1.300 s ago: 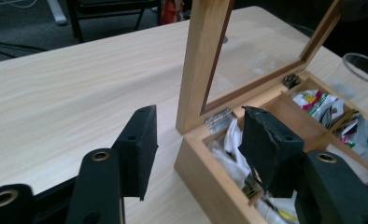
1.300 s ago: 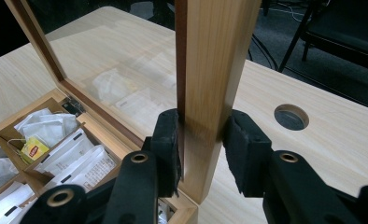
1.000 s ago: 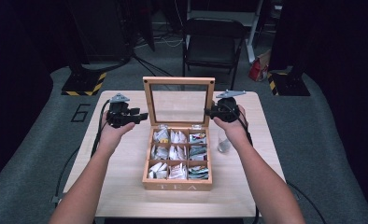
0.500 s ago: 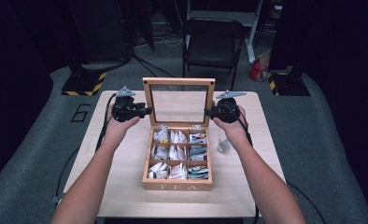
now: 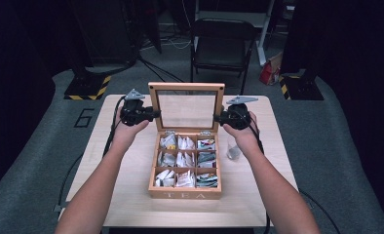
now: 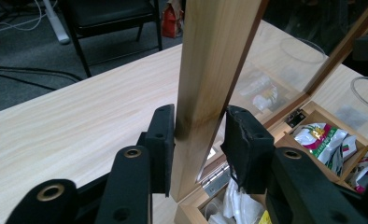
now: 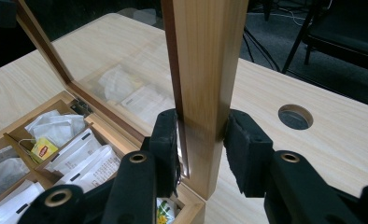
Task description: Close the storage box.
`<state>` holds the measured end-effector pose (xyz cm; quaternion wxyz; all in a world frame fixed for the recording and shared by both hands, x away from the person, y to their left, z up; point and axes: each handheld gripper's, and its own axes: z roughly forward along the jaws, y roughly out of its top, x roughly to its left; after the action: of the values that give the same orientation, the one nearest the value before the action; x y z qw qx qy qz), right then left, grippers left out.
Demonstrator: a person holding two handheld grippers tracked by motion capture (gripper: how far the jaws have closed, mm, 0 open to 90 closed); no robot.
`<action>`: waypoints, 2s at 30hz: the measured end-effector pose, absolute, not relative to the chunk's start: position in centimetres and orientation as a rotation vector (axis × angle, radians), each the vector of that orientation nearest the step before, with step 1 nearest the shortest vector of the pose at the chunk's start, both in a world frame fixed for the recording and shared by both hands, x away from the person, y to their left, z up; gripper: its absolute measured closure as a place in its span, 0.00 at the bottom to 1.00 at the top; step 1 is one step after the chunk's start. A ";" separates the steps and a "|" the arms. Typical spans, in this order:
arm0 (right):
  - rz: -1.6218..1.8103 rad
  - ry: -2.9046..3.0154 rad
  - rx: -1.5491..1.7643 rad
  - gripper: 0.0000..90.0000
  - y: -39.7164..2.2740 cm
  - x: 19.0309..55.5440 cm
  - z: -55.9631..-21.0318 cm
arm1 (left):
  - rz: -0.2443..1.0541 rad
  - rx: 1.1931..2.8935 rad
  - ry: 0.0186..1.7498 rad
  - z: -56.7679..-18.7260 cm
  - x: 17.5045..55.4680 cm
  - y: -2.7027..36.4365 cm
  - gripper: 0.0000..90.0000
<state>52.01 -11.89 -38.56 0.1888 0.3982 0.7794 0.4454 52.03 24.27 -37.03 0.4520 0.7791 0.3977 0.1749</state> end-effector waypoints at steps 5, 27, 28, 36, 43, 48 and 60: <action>1.257 2.184 1.130 0.72 -11.9 51.9 -38.6 | 0.468 1.930 0.978 -37.1 51.9 24.0 0.72; 1.323 2.158 1.095 0.66 -12.3 49.5 -35.8 | 0.463 1.926 0.946 -37.3 50.1 24.3 0.71; 1.325 2.160 1.090 0.67 -12.3 49.4 -35.6 | 0.464 1.927 0.943 -37.3 49.9 24.3 0.71; 1.339 2.168 1.037 0.66 -12.3 47.7 -34.3 | 0.459 1.950 0.909 -37.7 48.7 24.7 0.70; 1.308 2.193 0.977 0.66 -12.3 45.9 -33.8 | 0.456 1.951 0.899 -38.1 47.6 24.7 0.69; 1.331 2.190 0.966 0.65 -12.6 44.7 -33.9 | 0.457 1.951 0.894 -38.4 47.1 24.8 0.68; 1.323 2.197 0.923 0.65 -12.6 43.2 -34.7 | 0.423 1.929 0.869 -37.7 43.9 25.7 0.67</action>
<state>43.21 -12.65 -34.68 0.2063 0.3313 0.7887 0.4750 43.93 25.73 -37.71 0.4726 0.7880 0.3549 0.1727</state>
